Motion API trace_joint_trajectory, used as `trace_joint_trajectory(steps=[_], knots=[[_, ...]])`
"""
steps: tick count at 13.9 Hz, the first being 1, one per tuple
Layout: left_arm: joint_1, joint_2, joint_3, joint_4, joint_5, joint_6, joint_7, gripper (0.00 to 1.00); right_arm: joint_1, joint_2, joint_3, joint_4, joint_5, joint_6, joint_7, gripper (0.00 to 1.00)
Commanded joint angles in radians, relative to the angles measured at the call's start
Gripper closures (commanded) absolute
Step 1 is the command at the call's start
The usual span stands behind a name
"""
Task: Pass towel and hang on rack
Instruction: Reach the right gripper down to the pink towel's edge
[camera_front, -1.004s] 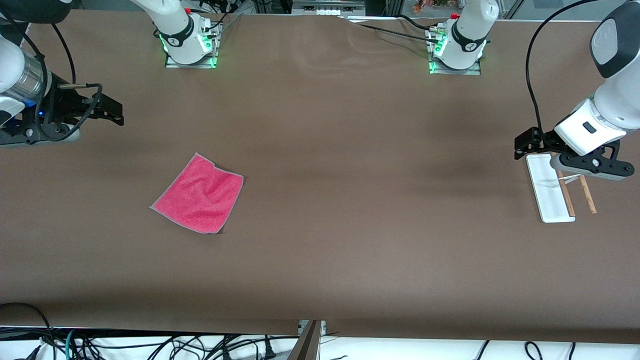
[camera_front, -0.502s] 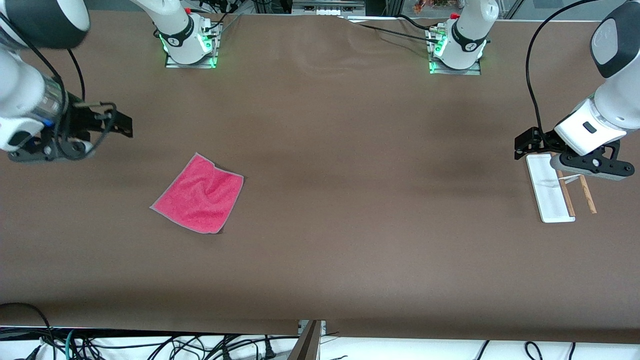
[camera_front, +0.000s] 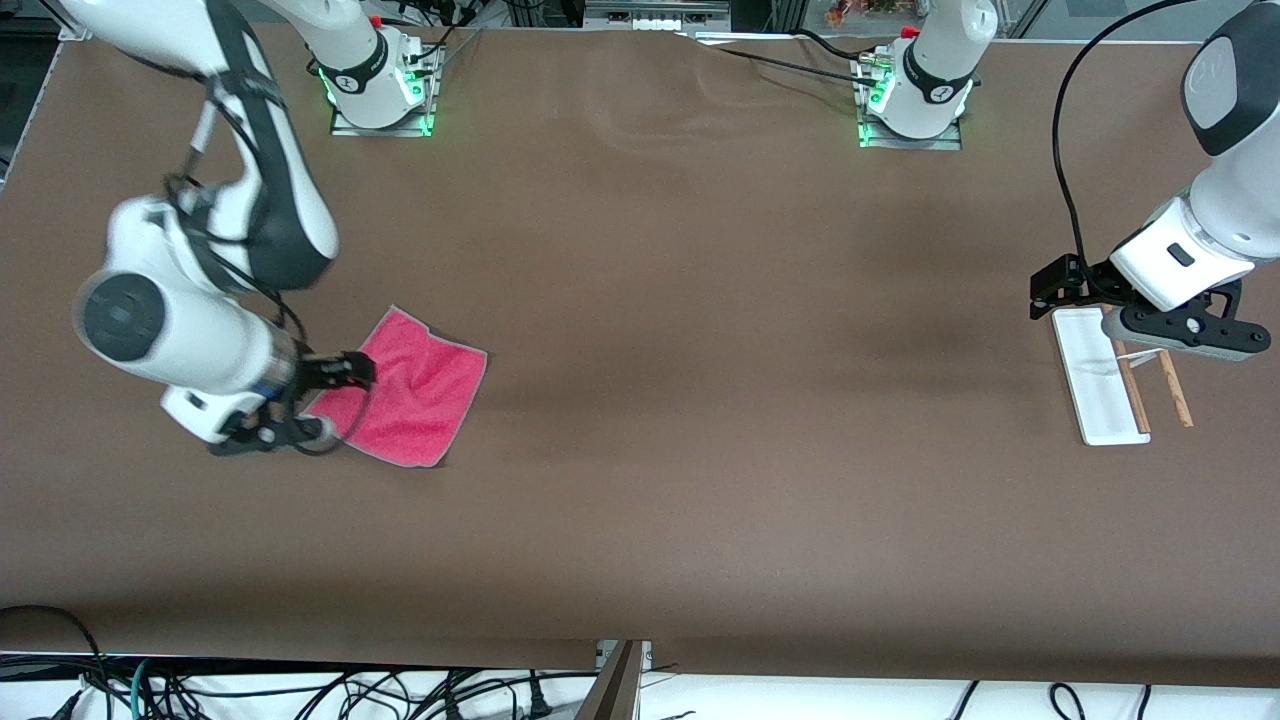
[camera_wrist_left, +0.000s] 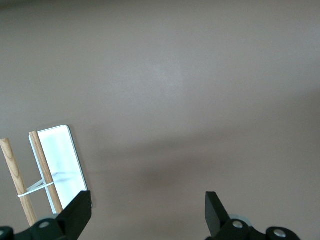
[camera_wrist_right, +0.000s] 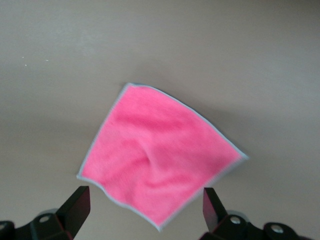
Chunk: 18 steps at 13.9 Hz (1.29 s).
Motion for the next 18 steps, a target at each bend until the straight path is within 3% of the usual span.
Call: trace_joint_trajectory(steps=[1, 8, 11, 15, 16, 18], knots=[[0.004, 0.012, -0.004, 0.029, 0.023, -0.016, 0.018, 0.00, -0.002, 0.115, 0.058, 0.121, 0.011, -0.017, -0.093, 0.00], [0.008, 0.012, -0.003, 0.028, 0.022, -0.018, 0.011, 0.00, -0.017, 0.252, 0.069, 0.130, 0.013, 0.185, -0.599, 0.00], [0.017, 0.013, 0.005, 0.029, 0.023, -0.038, 0.018, 0.00, -0.029, 0.304, 0.069, 0.136, 0.013, 0.311, -0.750, 0.00], [0.017, 0.047, 0.005, 0.073, 0.023, -0.041, 0.017, 0.00, -0.049, 0.355, 0.068, 0.153, 0.014, 0.371, -0.825, 0.00], [0.017, 0.047, 0.005, 0.074, 0.023, -0.042, 0.015, 0.00, -0.049, 0.360, 0.068, 0.150, 0.016, 0.383, -0.821, 0.02], [0.017, 0.047, 0.005, 0.074, 0.023, -0.044, 0.017, 0.00, -0.049, 0.357, 0.068, 0.150, 0.019, 0.380, -0.809, 0.26]])
